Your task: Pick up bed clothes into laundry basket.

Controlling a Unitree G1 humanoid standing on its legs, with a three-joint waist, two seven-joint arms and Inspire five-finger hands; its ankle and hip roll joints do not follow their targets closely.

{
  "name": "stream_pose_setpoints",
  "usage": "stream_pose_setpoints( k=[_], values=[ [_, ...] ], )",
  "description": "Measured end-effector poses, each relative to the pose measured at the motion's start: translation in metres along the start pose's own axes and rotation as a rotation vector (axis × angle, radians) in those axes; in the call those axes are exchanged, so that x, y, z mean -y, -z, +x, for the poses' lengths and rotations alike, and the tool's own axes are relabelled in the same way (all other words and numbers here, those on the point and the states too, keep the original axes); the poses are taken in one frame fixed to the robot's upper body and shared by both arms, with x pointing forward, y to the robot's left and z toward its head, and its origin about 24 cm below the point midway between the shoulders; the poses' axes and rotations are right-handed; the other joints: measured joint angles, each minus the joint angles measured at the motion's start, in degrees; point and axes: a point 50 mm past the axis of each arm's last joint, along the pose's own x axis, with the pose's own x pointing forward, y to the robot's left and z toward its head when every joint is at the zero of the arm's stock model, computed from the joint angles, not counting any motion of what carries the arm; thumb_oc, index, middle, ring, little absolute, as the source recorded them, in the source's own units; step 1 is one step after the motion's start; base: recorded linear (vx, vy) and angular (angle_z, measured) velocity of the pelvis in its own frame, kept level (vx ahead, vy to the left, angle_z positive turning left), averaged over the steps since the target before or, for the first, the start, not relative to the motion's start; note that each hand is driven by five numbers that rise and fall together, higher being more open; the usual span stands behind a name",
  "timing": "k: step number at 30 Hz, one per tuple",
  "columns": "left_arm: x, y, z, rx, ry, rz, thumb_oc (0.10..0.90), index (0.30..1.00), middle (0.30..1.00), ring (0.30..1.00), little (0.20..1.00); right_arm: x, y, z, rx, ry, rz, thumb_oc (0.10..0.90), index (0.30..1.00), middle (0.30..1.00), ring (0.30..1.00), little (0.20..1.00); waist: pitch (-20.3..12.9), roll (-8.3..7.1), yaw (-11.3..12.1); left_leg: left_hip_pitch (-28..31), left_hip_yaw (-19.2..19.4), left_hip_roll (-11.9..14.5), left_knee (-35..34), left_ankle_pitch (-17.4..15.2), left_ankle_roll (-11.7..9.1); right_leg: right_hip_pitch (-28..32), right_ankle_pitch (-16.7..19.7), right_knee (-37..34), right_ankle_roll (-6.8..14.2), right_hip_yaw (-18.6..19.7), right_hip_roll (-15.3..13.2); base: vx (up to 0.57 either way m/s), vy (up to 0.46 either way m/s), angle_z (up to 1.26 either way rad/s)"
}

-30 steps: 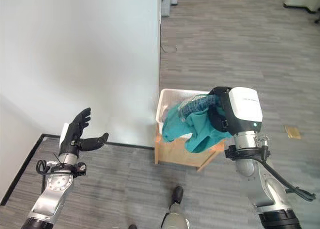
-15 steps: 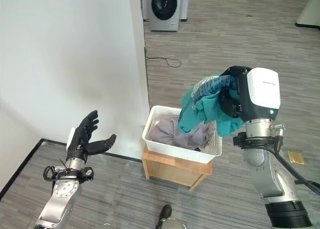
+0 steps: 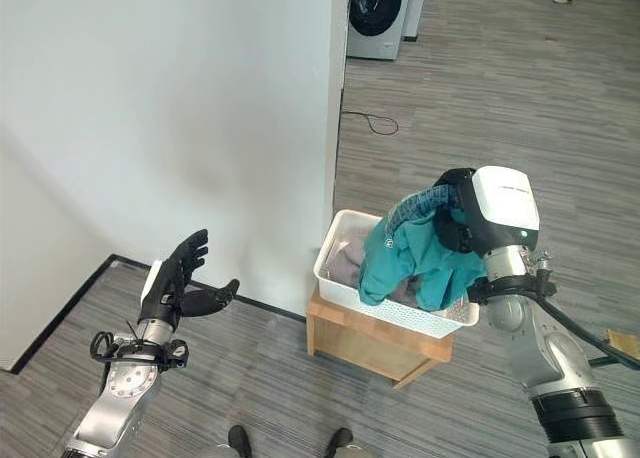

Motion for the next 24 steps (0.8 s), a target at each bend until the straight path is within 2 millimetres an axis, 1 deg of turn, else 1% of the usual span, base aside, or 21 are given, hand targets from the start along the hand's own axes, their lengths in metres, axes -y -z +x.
stream_pose_setpoints(
  k=[1, 2, 3, 4, 6, 8, 9, 12, 15, 16, 18, 20, 21, 24],
  values=[
    [0.001, 0.000, 0.000, 0.000, 0.005, 0.000, 0.800, 0.900, 0.900, 0.900, 0.900, -0.001, 0.000, 0.000, -0.002, -0.006, -0.002, 0.400, 0.300, 0.300, 0.300, 0.300, 0.08, -0.16, -0.35, -0.17, 0.05, -0.18, -0.06, 0.10, -0.11, 0.24, 0.62, -1.18, 0.65, 0.02, 0.08, -0.06, 0.014, -0.05],
    [0.003, -0.001, 0.001, 0.005, 0.011, 0.002, 0.800, 0.900, 0.900, 0.900, 0.900, -0.004, -0.001, -0.001, 0.001, -0.016, -0.009, 0.400, 0.300, 0.300, 0.300, 0.300, 0.17, -0.31, -1.05, -0.85, 0.06, -0.54, 0.01, 0.22, -0.25, 0.52, 2.46, -3.33, 0.58, -0.01, 0.23, -0.07, 0.017, -0.04],
    [0.004, -0.003, 0.003, 0.012, 0.018, 0.003, 0.800, 0.900, 0.900, 0.900, 0.900, -0.005, -0.002, 0.000, 0.007, -0.020, -0.018, 0.400, 0.300, 0.300, 0.300, 0.300, 0.36, -0.60, -1.23, -1.58, 0.18, -0.96, 0.01, 0.22, -0.19, 0.52, 4.09, -5.20, 0.31, 0.02, 0.34, -0.07, 0.021, -0.05],
    [0.006, -0.004, 0.004, 0.017, 0.024, 0.003, 0.800, 0.900, 0.900, 0.900, 0.900, -0.006, -0.003, 0.000, 0.011, -0.026, -0.022, 0.400, 0.300, 0.300, 0.300, 0.300, 0.49, -0.81, -1.40, -2.12, 0.38, -1.31, 0.01, 0.18, -0.11, 0.47, 5.31, -6.76, -0.08, 0.07, 0.37, -0.07, 0.028, -0.09],
    [0.008, -0.007, 0.006, 0.028, 0.031, 0.002, 0.800, 0.900, 0.900, 0.900, 0.900, -0.010, -0.007, 0.000, 0.024, -0.042, -0.022, 0.400, 0.300, 0.300, 0.300, 0.300, 0.63, -1.03, -1.38, -3.09, 1.02, -1.98, -0.12, -0.05, 0.25, 0.42, 7.34, -9.93, -0.04, 0.25, 0.39, -0.06, 0.025, -0.11],
    [0.009, -0.010, 0.009, 0.040, 0.033, 0.001, 0.800, 0.900, 0.900, 0.900, 0.900, -0.013, -0.009, 0.000, 0.034, -0.053, -0.020, 0.400, 0.300, 0.300, 0.300, 0.300, 0.69, -1.11, -1.44, -3.90, 1.24, -2.33, -0.25, -0.09, 0.33, 0.14, 8.36, -11.47, 0.18, 0.41, 0.40, -0.05, 0.002, -0.06],
    [0.009, -0.014, 0.012, 0.059, 0.033, 0.001, 0.800, 0.900, 0.900, 0.900, 0.900, -0.016, -0.014, 0.001, 0.052, -0.064, -0.017, 0.400, 0.300, 0.300, 0.300, 0.300, 0.85, -1.34, -1.28, -5.03, 1.42, -2.52, -0.29, 0.00, 0.47, -0.49, 9.32, -12.84, 0.40, 0.53, 0.49, -0.08, -0.006, -0.04],
    [0.010, -0.019, 0.016, 0.082, 0.037, 0.000, 0.800, 0.900, 0.900, 0.900, 0.900, -0.019, -0.018, 0.002, 0.068, -0.072, -0.014, 0.400, 0.300, 0.300, 0.300, 0.300, 1.35, -1.88, -1.10, -6.70, 1.40, -2.52, -0.51, 0.39, 0.81, -2.36, 9.73, -12.84, -0.04, 0.58, 0.61, -0.08, 0.004, -0.02],
    [0.013, -0.022, 0.018, 0.094, 0.051, 0.002, 0.800, 0.900, 0.900, 0.900, 0.900, -0.016, -0.023, 0.010, 0.087, -0.053, -0.027, 0.400, 0.300, 0.300, 0.300, 0.300, 2.43, -2.45, -1.30, -8.84, 1.51, -2.53, -0.70, 0.96, 1.06, -4.71, 10.21, -12.84, -0.19, 0.89, 0.65, -0.08, 0.018, -0.06],
    [0.015, -0.025, 0.021, 0.106, 0.062, 0.009, 0.800, 0.900, 0.900, 0.900, 0.900, -0.012, -0.025, 0.020, 0.091, -0.032, -0.053, 0.400, 0.300, 0.300, 0.300, 0.300, 3.68, -2.72, -1.37, -9.59, 1.85, -2.53, -0.71, 1.20, 1.18, -5.71, 10.53, -12.85, -0.21, 1.37, 0.66, -0.08, 0.018, -0.12],
    [0.019, -0.031, 0.024, 0.127, 0.076, 0.010, 0.800, 0.900, 0.900, 0.900, 0.900, -0.005, -0.024, 0.032, 0.082, -0.003, -0.078, 0.400, 0.300, 0.300, 0.300, 0.300, 4.67, -2.89, -1.35, -11.24, 2.24, -2.52, -0.71, 1.60, 1.34, -7.54, 11.03, -12.86, 0.32, 1.75, 0.64, -0.07, 0.013, -0.11],
    [0.023, -0.040, 0.033, 0.164, 0.088, 0.018, 0.800, 0.900, 0.900, 0.900, 0.900, 0.008, -0.023, 0.046, 0.057, 0.051, -0.099, 0.400, 0.300, 0.300, 0.300, 0.300, 6.63, -2.89, -1.14, -13.41, 2.60, -2.55, -0.70, 2.36, 1.55, -9.93, 11.74, -12.85, 0.00, 1.97, 0.60, -0.03, 0.007, -0.08],
    [0.024, -0.043, 0.037, 0.175, 0.084, 0.028, 0.800, 0.900, 0.900, 0.900, 0.900, 0.012, -0.025, 0.049, 0.057, 0.068, -0.100, 0.400, 0.300, 0.300, 0.300, 0.300, 7.82, -2.83, -1.23, -13.55, 2.62, -2.52, -0.72, 2.37, 1.56, -10.15, 11.66, -12.88, 0.10, 2.22, 0.68, 0.01, 0.007, -0.08],
    [0.024, -0.051, 0.046, 0.199, 0.073, 0.043, 0.800, 0.900, 0.900, 0.900, 0.900, 0.017, -0.029, 0.054, 0.064, 0.102, -0.104, 0.400, 0.300, 0.300, 0.300, 0.300, 9.96, -3.05, -1.28, -14.90, 3.24, -2.40, -0.72, 2.84, 1.53, -11.87, 12.46, -12.85, -0.73, 2.93, 0.86, -0.01, 0.013, -0.14]
  ],
)
